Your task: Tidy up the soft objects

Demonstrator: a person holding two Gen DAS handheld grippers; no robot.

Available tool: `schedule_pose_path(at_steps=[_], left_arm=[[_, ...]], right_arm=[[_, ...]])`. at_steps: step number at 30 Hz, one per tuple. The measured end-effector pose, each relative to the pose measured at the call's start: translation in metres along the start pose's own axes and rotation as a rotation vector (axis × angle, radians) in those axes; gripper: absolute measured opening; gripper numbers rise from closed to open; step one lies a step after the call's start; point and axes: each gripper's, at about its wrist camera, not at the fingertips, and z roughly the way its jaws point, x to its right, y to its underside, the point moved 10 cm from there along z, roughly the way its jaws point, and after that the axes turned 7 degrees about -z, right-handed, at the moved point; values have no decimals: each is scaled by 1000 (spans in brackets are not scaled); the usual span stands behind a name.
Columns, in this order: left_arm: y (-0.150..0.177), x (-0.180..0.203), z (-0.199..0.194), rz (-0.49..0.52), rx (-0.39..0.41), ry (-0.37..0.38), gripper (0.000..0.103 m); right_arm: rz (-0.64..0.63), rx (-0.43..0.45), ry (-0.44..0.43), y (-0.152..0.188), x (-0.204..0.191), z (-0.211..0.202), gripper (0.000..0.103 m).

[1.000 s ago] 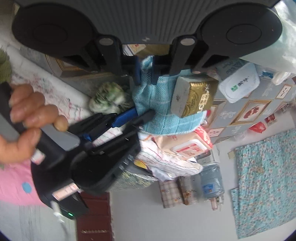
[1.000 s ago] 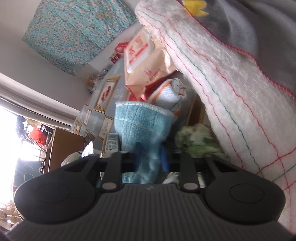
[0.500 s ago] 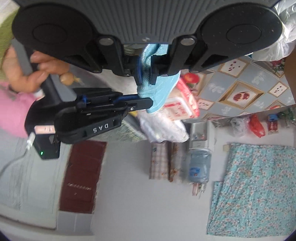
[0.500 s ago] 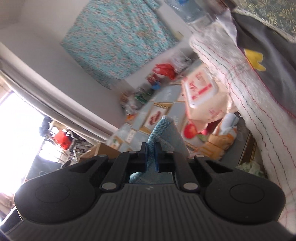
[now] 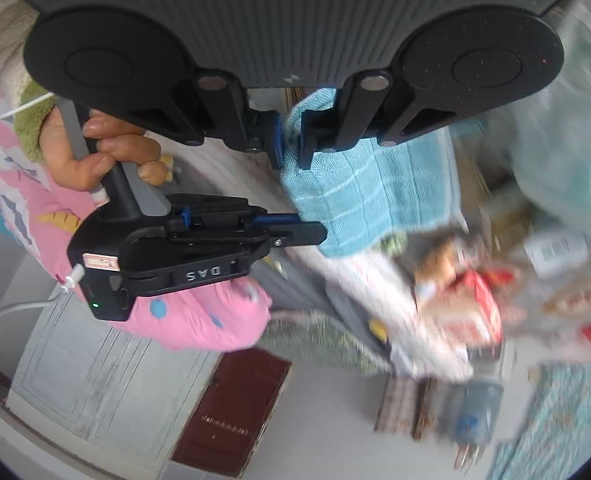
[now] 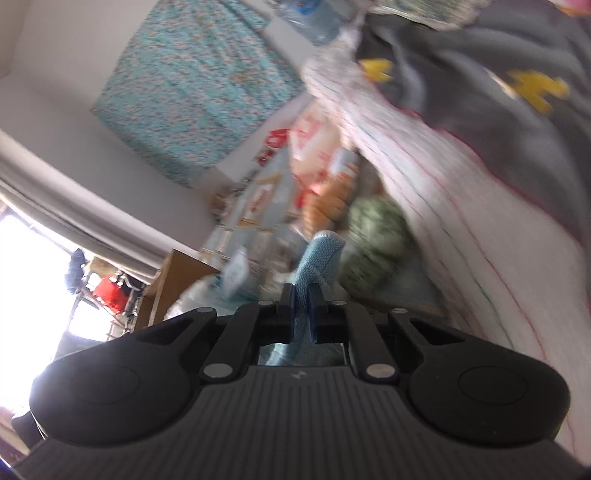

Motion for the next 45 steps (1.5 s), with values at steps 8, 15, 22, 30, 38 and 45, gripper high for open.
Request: schedule_pose_path(at_steps=[8,15,22,30,38,45], left_arm=[[-2,-28,-12,-116,51,33,10],[-2,-44,-21,-91,55,-48,16],[5,-63,-29,-85,54,-100,29],[-8,-62,-47,-12,143,-164,40],[0,-46,-8,27,26,-118,47],[13,-64,11,-9,-36,-183,56]], right_arm=[[-40,-16,4,0,-15,15,6],[-185,-122,23,7,-57,64,7],[-207,-234,66,22,-54,115,10],[-168,-251,15,25,-53,113,18],[-135,-256,-42,23,-55,110,33],[-141,-142,-30,2,-52,72,47]])
